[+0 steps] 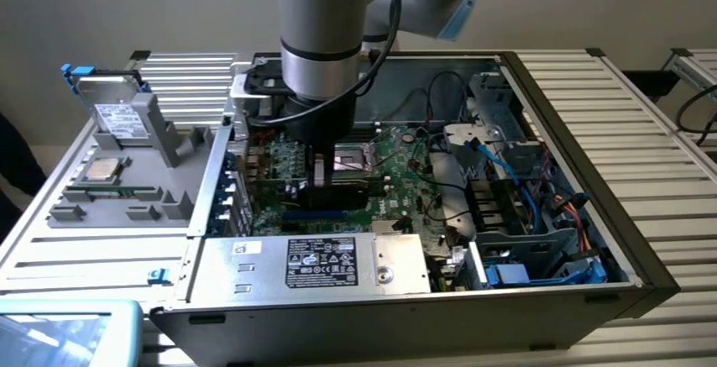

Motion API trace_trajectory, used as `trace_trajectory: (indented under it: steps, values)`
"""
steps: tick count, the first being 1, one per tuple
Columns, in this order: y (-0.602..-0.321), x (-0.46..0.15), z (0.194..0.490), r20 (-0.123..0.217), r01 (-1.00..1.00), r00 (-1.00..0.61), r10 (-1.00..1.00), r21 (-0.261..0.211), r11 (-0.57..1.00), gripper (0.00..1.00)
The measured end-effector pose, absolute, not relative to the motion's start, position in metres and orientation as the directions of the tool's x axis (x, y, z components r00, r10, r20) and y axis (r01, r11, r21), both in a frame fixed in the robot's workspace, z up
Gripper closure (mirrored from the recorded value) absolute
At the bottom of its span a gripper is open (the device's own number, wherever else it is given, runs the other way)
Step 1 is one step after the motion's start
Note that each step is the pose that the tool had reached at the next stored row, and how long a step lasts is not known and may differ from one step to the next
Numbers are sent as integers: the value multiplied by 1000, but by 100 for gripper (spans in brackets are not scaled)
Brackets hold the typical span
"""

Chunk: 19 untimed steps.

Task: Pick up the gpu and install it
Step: 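Insert the gpu into the slot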

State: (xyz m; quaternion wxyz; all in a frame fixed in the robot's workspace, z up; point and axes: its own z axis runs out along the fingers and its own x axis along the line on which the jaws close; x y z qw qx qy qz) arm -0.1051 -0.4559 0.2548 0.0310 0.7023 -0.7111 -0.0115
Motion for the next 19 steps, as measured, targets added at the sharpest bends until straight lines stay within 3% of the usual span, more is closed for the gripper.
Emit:
trace_trajectory:
  steps: [19]
  values:
    - [-455,-109,250,17,-998,-12,-1000,60,13,72]
